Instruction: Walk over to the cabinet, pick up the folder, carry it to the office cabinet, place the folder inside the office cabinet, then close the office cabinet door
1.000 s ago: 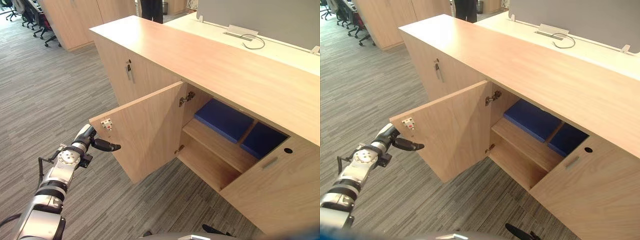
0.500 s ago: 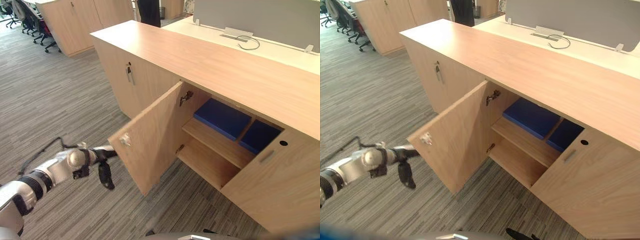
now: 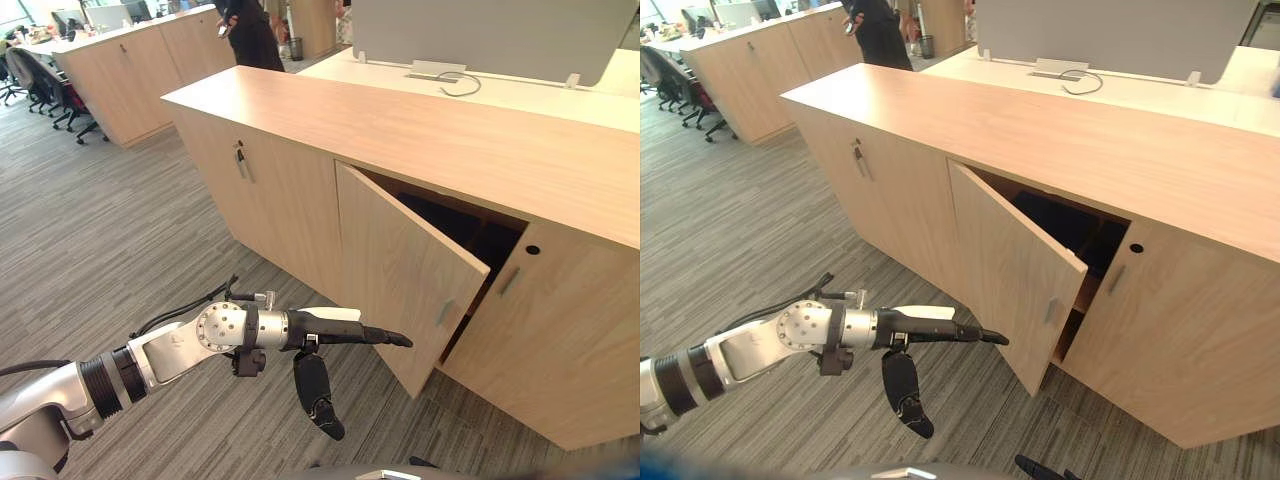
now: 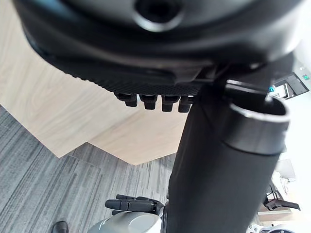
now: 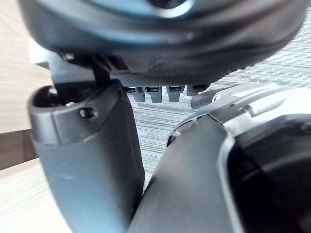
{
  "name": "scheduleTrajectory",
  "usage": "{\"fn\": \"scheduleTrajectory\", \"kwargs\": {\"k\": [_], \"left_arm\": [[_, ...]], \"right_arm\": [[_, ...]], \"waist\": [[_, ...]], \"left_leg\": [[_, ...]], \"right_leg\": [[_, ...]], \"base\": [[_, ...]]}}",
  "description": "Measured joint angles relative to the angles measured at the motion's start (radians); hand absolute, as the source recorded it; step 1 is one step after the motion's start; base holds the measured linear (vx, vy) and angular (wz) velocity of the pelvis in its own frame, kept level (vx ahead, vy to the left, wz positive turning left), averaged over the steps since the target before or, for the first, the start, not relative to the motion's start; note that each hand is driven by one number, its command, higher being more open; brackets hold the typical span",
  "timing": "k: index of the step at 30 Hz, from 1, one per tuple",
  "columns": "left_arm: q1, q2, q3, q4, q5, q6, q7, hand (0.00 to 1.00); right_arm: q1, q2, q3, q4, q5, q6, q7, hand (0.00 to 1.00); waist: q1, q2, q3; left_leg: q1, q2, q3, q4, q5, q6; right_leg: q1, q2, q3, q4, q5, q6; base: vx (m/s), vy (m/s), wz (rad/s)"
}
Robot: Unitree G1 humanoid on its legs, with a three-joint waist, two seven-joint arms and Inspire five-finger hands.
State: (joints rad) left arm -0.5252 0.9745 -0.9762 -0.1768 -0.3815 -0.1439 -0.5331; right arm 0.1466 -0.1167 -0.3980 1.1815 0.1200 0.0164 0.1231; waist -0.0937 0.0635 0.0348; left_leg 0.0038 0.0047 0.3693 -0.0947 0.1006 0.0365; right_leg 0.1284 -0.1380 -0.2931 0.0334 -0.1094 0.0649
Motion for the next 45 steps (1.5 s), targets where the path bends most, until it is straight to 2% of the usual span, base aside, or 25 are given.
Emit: {"fn": "scheduleTrajectory", "kwargs": {"k": [2, 3, 5, 6, 9, 10, 11, 12, 13, 14, 15, 16, 17, 18, 20, 21, 22, 24, 25, 28, 30, 36, 40, 42, 45], "left_arm": [[0.029, -0.026, 0.003, 0.016, 0.0, 0.0, 0.011, 1.0], [0.101, -0.074, 0.022, 0.046, 0.001, 0.001, 0.019, 1.0], [0.171, -0.113, 0.056, 0.08, 0.001, 0.002, 0.021, 1.0], [0.242, -0.167, 0.087, 0.156, -0.001, 0.012, 0.023, 1.0], [0.36, -0.286, 0.165, 0.352, -0.002, 0.043, 0.032, 1.0], [0.402, -0.356, 0.208, 0.46, 0.001, 0.056, 0.051, 1.0], [0.436, -0.42, 0.263, 0.552, 0.013, 0.073, 0.079, 1.0], [0.453, -0.451, 0.292, 0.587, 0.022, 0.082, 0.094, 1.0], [0.489, -0.509, 0.355, 0.654, 0.022, 0.09, 0.111, 1.0], [0.536, -0.561, 0.433, 0.706, 0.021, 0.103, 0.123, 1.0], [0.564, -0.587, 0.481, 0.725, 0.021, 0.109, 0.13, 1.0], [0.62, -0.649, 0.597, 0.761, 0.019, 0.112, 0.143, 1.0], [0.659, -0.726, 0.734, 0.815, 0.019, 0.112, 0.16, 1.0], [0.67, -0.761, 0.796, 0.847, 0.018, 0.113, 0.175, 1.0], [0.681, -0.844, 1.003, 0.938, -0.022, 0.113, 0.267, 1.0], [0.683, -0.857, 1.048, 0.959, -0.034, 0.107, 0.29, 1.0], [0.689, -0.879, 1.128, 0.999, -0.062, 0.09, 0.331, 1.0], [0.699, -0.891, 1.213, 1.066, -0.092, 0.076, 0.39, 1.0], [0.713, -0.891, 1.246, 1.1, -0.109, 0.069, 0.411, 1.0], [0.739, -0.899, 1.295, 1.191, -0.101, 0.067, 0.423, 1.0], [0.756, -0.92, 1.33, 1.251, -0.085, 0.078, 0.422, 1.0], [0.754, -0.941, 1.356, 1.272, -0.03, 0.08, 0.428, 1.0], [0.744, -0.941, 1.353, 1.27, 0.095, 0.072, 0.467, 1.0], [0.741, -0.938, 1.34, 1.265, 0.157, 0.064, 0.484, 1.0], [0.732, -0.903, 1.242, 1.261, 0.265, 0.064, 0.516, 1.0]], "right_arm": [[-0.001, -0.001, 0.012, -0.01, -0.001, 0.0, 0.003, 1.0], [-0.006, -0.006, 0.049, -0.022, -0.002, -0.001, 0.006, 1.0], [-0.012, -0.004, 0.068, -0.033, -0.002, 0.0, 0.006, 1.0], [-0.018, 0.007, 0.073, -0.033, -0.008, 0.0, 0.007, 1.0], [-0.017, 0.022, 0.075, -0.033, -0.031, -0.002, 0.007, 1.0], [-0.016, 0.025, 0.075, -0.033, -0.043, -0.004, 0.005, 1.0], [-0.015, 0.029, 0.07, -0.029, -0.043, -0.004, 0.005, 1.0], [-0.015, 0.028, 0.063, -0.028, -0.043, -0.004, 0.005, 1.0], [-0.016, 0.017, 0.055, -0.03, -0.042, -0.004, 0.001, 1.0], [-0.015, 0.01, 0.038, -0.028, -0.044, 0.0, -0.003, 1.0], [-0.015, 0.009, 0.026, -0.026, -0.045, 0.004, -0.004, 1.0], [-0.015, 0.0, 0.021, -0.018, -0.044, 0.004, -0.008, 1.0], [-0.018, -0.003, 0.019, -0.015, -0.042, 0.004, -0.018, 1.0], [-0.02, -0.008, 0.019, -0.014, -0.041, 0.005, -0.023, 1.0], [-0.032, -0.011, 0.023, -0.013, -0.039, 0.01, -0.047, 1.0], [-0.037, -0.009, 0.027, -0.012, -0.038, 0.011, -0.051, 1.0], [-0.047, -0.006, 0.029, -0.013, -0.038, 0.01, -0.058, 1.0], [-0.048, 0.009, 0.036, -0.033, -0.036, 0.01, -0.063, 1.0], [-0.033, 0.018, 0.052, -0.053, -0.036, 0.009, -0.066, 1.0], [-0.011, 0.038, 0.068, -0.063, -0.036, 0.009, -0.076, 1.0], [0.001, 0.04, 0.067, -0.063, -0.037, 0.008, -0.076, 1.0], [0.017, 0.036, 0.061, -0.047, -0.039, 0.01, -0.077, 1.0], [0.024, 0.034, 0.057, -0.039, -0.04, 0.009, -0.083, 1.0], [0.024, 0.035, 0.05, -0.035, -0.04, 0.009, -0.086, 1.0], [0.023, 0.035, 0.047, -0.032, -0.039, 0.009, -0.093, 1.0]], "waist": [[-0.004, 0.0, 0.0], [-0.014, -0.001, -0.002], [-0.031, -0.003, -0.001], [-0.036, -0.026, 0.01], [-0.065, -0.059, 0.015], [-0.071, -0.072, 0.013], [-0.075, -0.08, 0.018], [-0.074, -0.079, 0.025], [-0.063, -0.058, 0.046], [-0.053, -0.041, 0.059], [-0.047, -0.034, 0.064], [-0.028, -0.03, 0.073], [-0.008, -0.025, 0.088], [0.004, -0.028, 0.094], [0.049, -0.035, 0.102], [0.056, -0.034, 0.102], [0.068, -0.017, 0.099], [0.073, -0.028, 0.093], [0.074, -0.046, 0.081], [0.084, -0.07, 0.052], [0.084, -0.072, 0.031], [0.086, -0.058, 0.015], [0.085, -0.055, 0.002], [0.085, -0.055, 0.002], [0.085, -0.056, 0.003]], "left_leg": [[-0.002, 0.013, 0.036, 0.0, 0.001, -0.001], [-0.007, 0.036, 0.11, 0.0, 0.0, -0.004], [-0.007, 0.05, 0.154, 0.0, -0.002, -0.01], [0.019, 0.066, 0.219, 0.0, -0.01, -0.024], [0.087, 0.089, 0.293, 0.005, -0.028, -0.053], [0.091, 0.112, 0.319, 0.049, -0.059, -0.073], [0.039, 0.18, 0.33, 0.219, -0.137, -0.073], [0.01, 0.226, 0.33, 0.316, -0.182, -0.075], [-0.021, 0.309, 0.328, 0.462, -0.245, -0.074], [-0.053, 0.365, 0.289, 0.571, -0.27, -0.053], [-0.072, 0.383, 0.241, 0.614, -0.27, -0.053], [-0.111, 0.395, 0.111, 0.686, -0.267, -0.051], [-0.147, 0.374, -0.038, 0.732, -0.274, -0.052], [-0.145, 0.342, -0.113, 0.72, -0.297, -0.073], [-0.124, 0.189, -0.359, 0.603, -0.362, -0.121], [-0.111, 0.159, -0.406, 0.551, -0.363, -0.127], [-0.079, 0.126, -0.472, 0.44, -0.329, -0.134], [-0.051, 0.106, -0.438, 0.397, -0.297, -0.106], [-0.036, 0.09, -0.419, 0.363, -0.284, -0.099], [0.026, 0.06, -0.378, 0.251, -0.242, -0.081], [0.066, 0.043, -0.359, 0.175, -0.212, -0.071], [0.098, 0.039, -0.363, 0.129, -0.194, -0.072], [0.114, 0.043, -0.375, 0.099, -0.174, -0.078], [0.118, 0.044, -0.381, 0.08, -0.16, -0.08], [0.121, 0.047, -0.388, 0.06, -0.141, -0.081]], "right_leg": [[-0.025, 0.006, 0.038, 0.008, 0.005, -0.001], [-0.067, 0.019, 0.096, 0.003, 0.02, -0.011], [-0.082, 0.016, 0.085, -0.006, 0.025, -0.019], [-0.083, 0.012, 0.08, -0.014, 0.049, -0.017], [-0.056, 0.032, 0.139, -0.018, 0.064, -0.004], [-0.052, 0.038, 0.149, -0.016, 0.063, -0.005], [-0.055, 0.054, 0.152, -0.013, 0.064, -0.009], [-0.053, 0.066, 0.157, -0.012, 0.066, -0.014], [-0.043, 0.104, 0.171, -0.014, 0.067, -0.023], [-0.038, 0.133, 0.195, -0.014, 0.064, -0.034], [-0.038, 0.144, 0.208, -0.013, 0.064, -0.037], [-0.034, 0.163, 0.238, -0.012, 0.064, -0.042], [-0.022, 0.167, 0.274, -0.012, 0.065, -0.048], [-0.021, 0.163, 0.291, -0.011, 0.065, -0.048], [-0.024, 0.136, 0.35, -0.005, 0.066, -0.046], [-0.028, 0.133, 0.361, -0.002, 0.067, -0.045], [-0.041, 0.142, 0.389, 0.001, 0.064, -0.033], [-0.036, 0.121, 0.408, -0.002, 0.064, -0.018], [-0.039, 0.1, 0.408, -0.002, 0.064, -0.012], [-0.04, 0.065, 0.41, -0.019, 0.065, 0.001], [-0.04, 0.048, 0.409, -0.032, 0.068, 0.008], [-0.022, 0.042, 0.374, -0.052, 0.07, 0.012], [-0.017, 0.046, 0.347, -0.056, 0.07, 0.012], [-0.017, 0.05, 0.337, -0.056, 0.07, 0.012], [-0.02, 0.055, 0.327, -0.056, 0.071, 0.014]], "base": [[-0.09, -0.001, -0.85], [-0.06, -0.002, -1.18], [-0.02, -0.013, -1.19], [0.01, -0.021, -1.17], [0.03, -0.098, -0.99], [0.05, -0.167, -0.64], [0.06, -0.198, -0.57], [0.1, -0.209, -0.49], [0.12, -0.155, -0.56], [0.11, -0.128, -0.6], [0.09, -0.105, -0.67], [0.09, -0.071, -0.7], [0.09, -0.036, -0.7], [0.09, 0.051, -0.75], [0.09, 0.165, -0.7], [0.06, 0.232, -0.69], [0.04, 0.227, -0.73], [0.06, 0.19, -0.52], [0.07, 0.116, -0.18], [0.11, 0.099, -0.3], [0.11, 0.049, -0.2], [0.05, 0.01, 0.02], [-0.03, -0.028, 0.08], [-0.07, -0.045, 0.13], [-0.08, -0.031, 0.07]]}}
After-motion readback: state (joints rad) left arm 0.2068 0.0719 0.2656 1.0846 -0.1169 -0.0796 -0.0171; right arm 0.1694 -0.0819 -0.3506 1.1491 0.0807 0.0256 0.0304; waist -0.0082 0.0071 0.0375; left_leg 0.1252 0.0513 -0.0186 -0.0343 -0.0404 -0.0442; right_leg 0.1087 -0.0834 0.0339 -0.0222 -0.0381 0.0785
